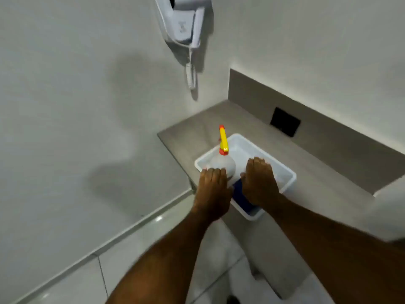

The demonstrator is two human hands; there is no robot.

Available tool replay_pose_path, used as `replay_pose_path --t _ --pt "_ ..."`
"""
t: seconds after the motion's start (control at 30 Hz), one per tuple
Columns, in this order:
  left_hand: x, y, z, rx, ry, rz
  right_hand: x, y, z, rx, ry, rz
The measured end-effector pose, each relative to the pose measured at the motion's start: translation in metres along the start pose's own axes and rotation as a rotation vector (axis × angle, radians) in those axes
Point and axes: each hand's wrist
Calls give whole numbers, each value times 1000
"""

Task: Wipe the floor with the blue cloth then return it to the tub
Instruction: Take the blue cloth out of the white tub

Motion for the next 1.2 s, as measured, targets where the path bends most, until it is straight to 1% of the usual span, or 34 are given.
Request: replay_pose_path --t 0.03,0.1,0.2,0.33,0.43,0.5,0.57,0.63,0.7,0.77,0.83,0.9,0.93,0.97,1.03,1.07,1.1,1.13,1.17,1.2 --pt "5 7 -15 26 -52 14 7 10 -15 -12 -81 -45" --pt "8 19 -39 53 -61 16 12 24 -35 -71 -192 -104" --pt "-7 28 -52 62 -106 100 4 34 -47 -103 -399 -155" --pt "-40 29 -59 -36 -303 229 -22 42 -50 -179 -482 -235" --pt "-58 29 -71 -1 -363 334 -39 45 -56 -173 -576 -260" --pt "-70 33 -73 52 -404 366 -50 49 -60 -231 -592 -290" --pt "-78 37 -71 190 -441 391 -58 55 -61 -327 -591 -301" --pt "-83 39 -65 357 -418 381 -65 63 -60 -491 -576 -333" --pt "-78 38 -50 507 -369 338 -66 68 -55 -588 -558 -355" --pt "-67 33 -30 571 -284 248 -62 70 -42 -658 -568 -287" --pt "-48 21 -5 624 -214 169 -53 65 -20 -842 -563 -171" --pt "-25 3 25 765 -205 187 -40 53 9 -1034 -567 -135" --pt "-11 -8 40 901 -237 229 -32 42 21 -1119 -586 -131" --pt "4 -21 53 1086 -282 260 -24 28 30 -1210 -606 -114" --pt "34 -49 73 1439 -343 314 -6 -8 38 -1456 -620 -80" --pt "45 -62 77 1548 -364 346 2 -25 38 -1571 -636 -112" --pt "57 -77 78 1598 -372 381 8 -45 34 -1647 -679 -158" --pt "65 -90 76 1596 -366 421 12 -64 28 -1685 -744 -190" --pt "75 -103 70 1523 -349 460 18 -82 19 -1690 -817 -194" --pt "87 -117 60 1352 -326 487 23 -100 7 -1652 -881 -205"
Point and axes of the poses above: each hand's wrist, its own x-axis away from the middle knuckle, its own z-axis out of the back of the hand, y = z × x, and after that the axes turned 2 degrees about -y, right-handed
